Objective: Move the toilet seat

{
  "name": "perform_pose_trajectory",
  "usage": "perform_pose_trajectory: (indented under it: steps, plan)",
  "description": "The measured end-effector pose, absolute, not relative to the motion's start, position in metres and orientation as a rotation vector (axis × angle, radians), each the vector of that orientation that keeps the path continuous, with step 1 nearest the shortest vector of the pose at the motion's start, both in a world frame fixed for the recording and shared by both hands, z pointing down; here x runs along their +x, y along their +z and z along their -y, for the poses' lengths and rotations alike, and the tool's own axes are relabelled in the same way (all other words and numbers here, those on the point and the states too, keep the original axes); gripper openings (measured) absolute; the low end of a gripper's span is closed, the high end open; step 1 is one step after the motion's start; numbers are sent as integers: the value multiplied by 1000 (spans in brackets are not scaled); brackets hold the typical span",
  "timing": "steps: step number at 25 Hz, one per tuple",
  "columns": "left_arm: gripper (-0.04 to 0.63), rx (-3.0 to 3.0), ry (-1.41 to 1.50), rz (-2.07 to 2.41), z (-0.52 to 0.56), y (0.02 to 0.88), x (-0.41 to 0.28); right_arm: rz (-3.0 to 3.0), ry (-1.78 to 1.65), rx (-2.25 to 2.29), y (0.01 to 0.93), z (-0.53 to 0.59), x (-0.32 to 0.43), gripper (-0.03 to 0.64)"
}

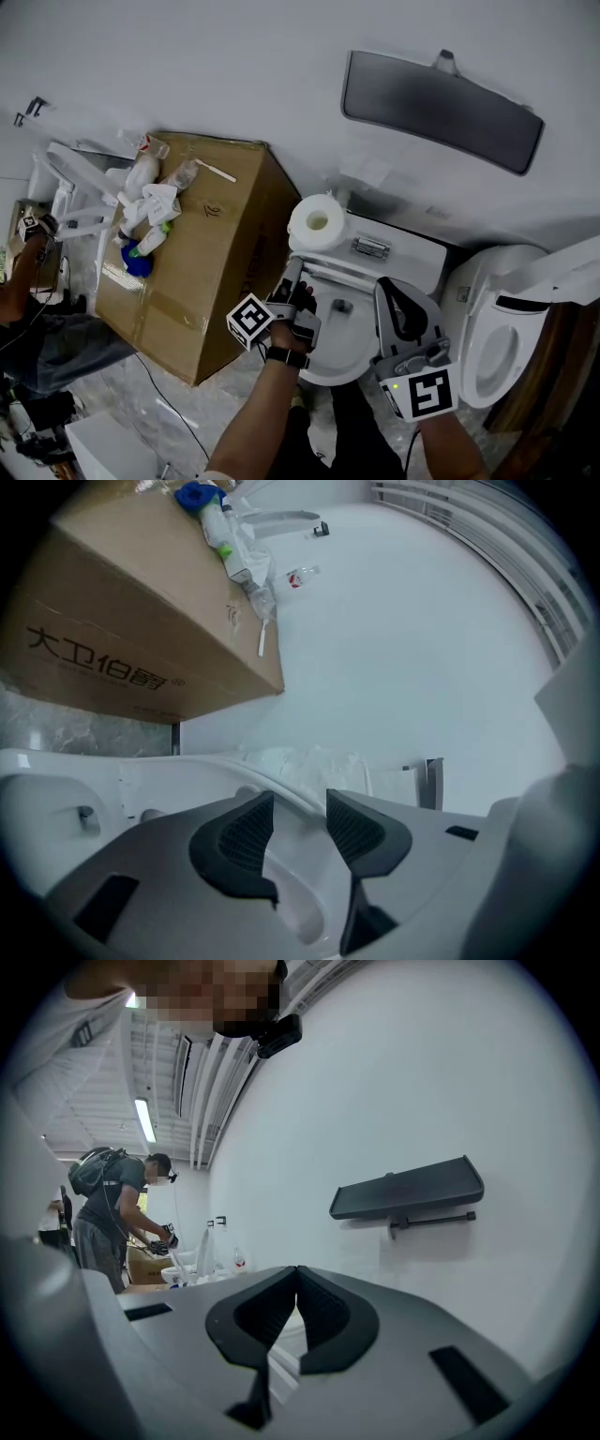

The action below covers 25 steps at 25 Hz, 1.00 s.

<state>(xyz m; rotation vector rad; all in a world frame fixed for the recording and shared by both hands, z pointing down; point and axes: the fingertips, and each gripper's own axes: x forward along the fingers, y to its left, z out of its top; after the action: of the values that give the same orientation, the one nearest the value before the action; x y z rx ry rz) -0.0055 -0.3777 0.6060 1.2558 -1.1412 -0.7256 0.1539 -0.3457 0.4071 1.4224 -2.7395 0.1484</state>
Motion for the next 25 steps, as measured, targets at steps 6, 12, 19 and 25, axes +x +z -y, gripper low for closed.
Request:
perform_pose_trajectory:
  steps: [6, 12, 19, 25]
  plan:
    - [175, 1225, -813, 1142, 388, 603, -2, 2741, 161, 1419, 411, 356, 159, 15]
    - [175, 1207, -820, 1162, 386, 605, -5, 2740, 199, 1451, 411, 362, 161, 15]
    - [173, 1230, -731, 1177, 382, 599, -3, 2745, 161, 1431, 403, 359, 159, 15]
    - [163, 1307, -714, 1137, 373, 565, 1, 2755, 199, 1439, 392, 348, 151, 15]
